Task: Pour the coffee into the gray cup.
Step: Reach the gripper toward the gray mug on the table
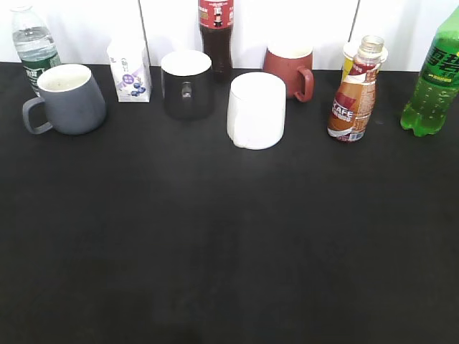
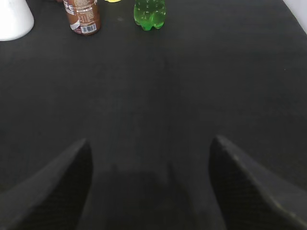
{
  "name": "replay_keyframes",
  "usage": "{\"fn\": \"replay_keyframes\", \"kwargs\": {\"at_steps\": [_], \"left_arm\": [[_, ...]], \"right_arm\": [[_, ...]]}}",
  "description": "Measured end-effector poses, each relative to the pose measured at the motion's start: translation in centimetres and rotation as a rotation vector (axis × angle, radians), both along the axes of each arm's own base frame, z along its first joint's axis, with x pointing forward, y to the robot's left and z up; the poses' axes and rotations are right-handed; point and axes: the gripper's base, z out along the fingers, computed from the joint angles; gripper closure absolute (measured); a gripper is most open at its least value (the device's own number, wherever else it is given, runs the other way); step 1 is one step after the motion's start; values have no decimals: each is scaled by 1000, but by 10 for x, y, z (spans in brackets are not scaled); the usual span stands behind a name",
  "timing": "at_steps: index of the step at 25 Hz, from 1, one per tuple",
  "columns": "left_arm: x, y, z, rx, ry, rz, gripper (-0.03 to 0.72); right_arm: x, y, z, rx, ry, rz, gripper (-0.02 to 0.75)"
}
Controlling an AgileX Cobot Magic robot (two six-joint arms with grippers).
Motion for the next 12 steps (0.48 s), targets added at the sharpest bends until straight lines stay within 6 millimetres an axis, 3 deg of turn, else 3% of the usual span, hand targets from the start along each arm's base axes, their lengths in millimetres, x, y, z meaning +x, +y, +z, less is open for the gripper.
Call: {"fn": "replay_keyframes", "kwargs": {"at_steps": [8, 12], "left_arm": [[0, 0, 0, 0, 0, 0, 107], [0, 0, 0, 0, 0, 0, 176]], "right_arm": [[0, 0, 0, 0, 0, 0, 147], [0, 0, 0, 0, 0, 0, 147]]}}
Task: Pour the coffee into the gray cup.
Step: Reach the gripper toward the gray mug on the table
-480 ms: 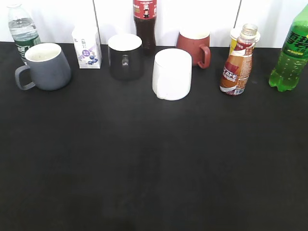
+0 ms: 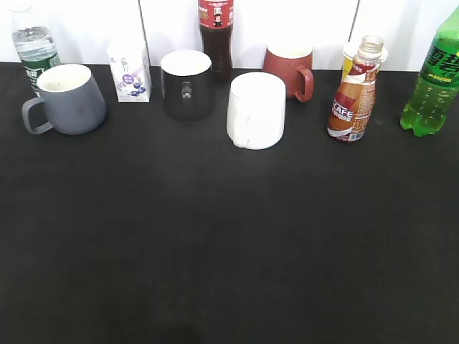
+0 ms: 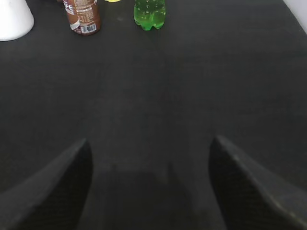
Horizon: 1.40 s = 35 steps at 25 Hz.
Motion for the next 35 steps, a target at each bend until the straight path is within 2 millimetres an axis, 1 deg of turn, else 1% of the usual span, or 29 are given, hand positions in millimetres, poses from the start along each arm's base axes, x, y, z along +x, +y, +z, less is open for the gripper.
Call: {"fn": "replay_keyframes", "kwargs": {"at_steps": [1, 4, 6, 10, 12, 15, 19, 22, 23, 26, 28, 30, 32, 35], "left_arm": [[0, 0, 0, 0, 0, 0, 191], [0, 0, 0, -1, -1, -1, 198], [0, 0, 6, -3, -47, -3, 198], [6, -1, 37, -3, -361, -10, 198], [22, -1, 49, -2, -442, -13, 198], [64, -2, 49, -1, -449, -17, 198], [129, -3, 30, -1, -364, -22, 199], [172, -4, 17, 4, -347, -29, 200], [190, -4, 6, 3, -312, -31, 200], [220, -4, -22, 5, -229, -37, 207], [238, -5, -43, 8, -190, -44, 230], [254, -9, -62, 47, -188, -99, 239], [267, -11, -83, 54, -178, -133, 241], [281, -13, -116, 37, -147, -144, 241]], "right_arm": [[0, 0, 0, 0, 0, 0, 147], [0, 0, 0, 0, 0, 0, 147], [0, 0, 0, 0, 0, 0, 147], [0, 0, 0, 0, 0, 0, 147], [0, 0, 0, 0, 0, 0, 147], [0, 0, 0, 0, 0, 0, 147], [0, 0, 0, 0, 0, 0, 147], [0, 0, 0, 0, 0, 0, 147], [0, 0, 0, 0, 0, 0, 147], [0, 0, 0, 0, 0, 0, 147], [0, 0, 0, 0, 0, 0, 147], [0, 0, 0, 0, 0, 0, 147], [0, 0, 0, 0, 0, 0, 147], [0, 0, 0, 0, 0, 0, 147]]}}
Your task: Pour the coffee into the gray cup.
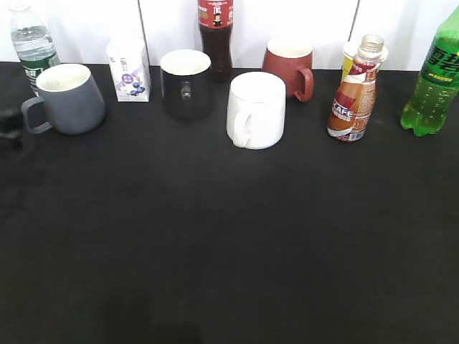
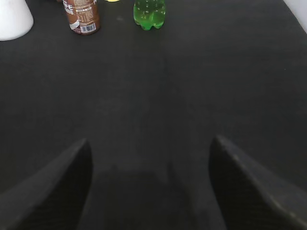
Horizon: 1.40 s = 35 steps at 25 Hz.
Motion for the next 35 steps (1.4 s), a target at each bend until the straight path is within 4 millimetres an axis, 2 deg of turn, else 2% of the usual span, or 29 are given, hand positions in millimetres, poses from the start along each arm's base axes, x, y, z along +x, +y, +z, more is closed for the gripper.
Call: {"fn": "replay_keyframes", "kwargs": {"at_steps": [4, 14, 17, 19, 20, 23, 29, 32, 35], "left_arm": [[22, -1, -22, -9, 13, -4, 242], [78, 16, -33, -36, -28, 90, 253], [97, 17, -38, -37, -34, 93, 302], [103, 17, -42, -37, -36, 93, 393], [105, 17, -45, -36, -38, 90, 470], [106, 17, -47, -27, -51, 78, 621], [106, 13, -41, -16, -164, 35, 644], [82, 12, -41, -23, -173, 31, 644], [54, 11, -28, -24, -187, 25, 644]], "right_arm": [[0, 0, 0, 0, 0, 0, 147], [0, 0, 0, 0, 0, 0, 147], [0, 0, 0, 0, 0, 0, 147], [0, 0, 0, 0, 0, 0, 147], [0, 0, 0, 0, 0, 0, 147], [0, 0, 0, 0, 0, 0, 147], [0, 0, 0, 0, 0, 0, 147], [0, 0, 0, 0, 0, 0, 147], [0, 0, 0, 0, 0, 0, 147]]}}
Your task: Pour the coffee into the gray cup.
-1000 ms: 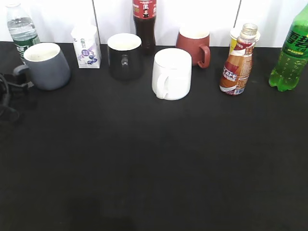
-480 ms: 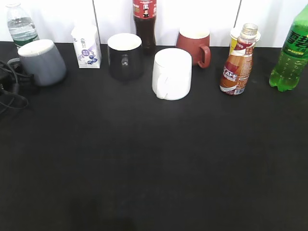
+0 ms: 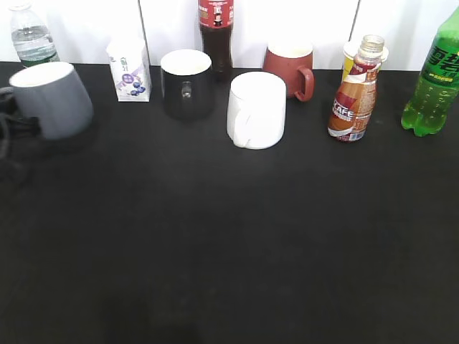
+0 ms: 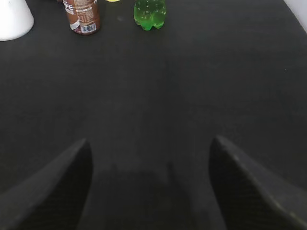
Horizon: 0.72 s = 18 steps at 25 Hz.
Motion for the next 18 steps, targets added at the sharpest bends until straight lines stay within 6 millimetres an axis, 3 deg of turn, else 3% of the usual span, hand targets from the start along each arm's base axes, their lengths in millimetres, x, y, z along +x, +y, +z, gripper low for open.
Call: {"fn": "replay_keyframes", "kwargs": {"at_steps": [6, 9, 13, 18], "left_arm": [[-60, -25, 45, 56, -121, -265, 644], [-83, -31, 57, 30, -148, -324, 645], [-91, -44, 57, 9, -132, -439, 645], [-100, -76, 55, 6, -113, -581, 645]], "right_arm": [[0, 0, 0, 0, 0, 0, 147], [0, 0, 0, 0, 0, 0, 147], [0, 0, 0, 0, 0, 0, 147], [0, 0, 0, 0, 0, 0, 147]]}}
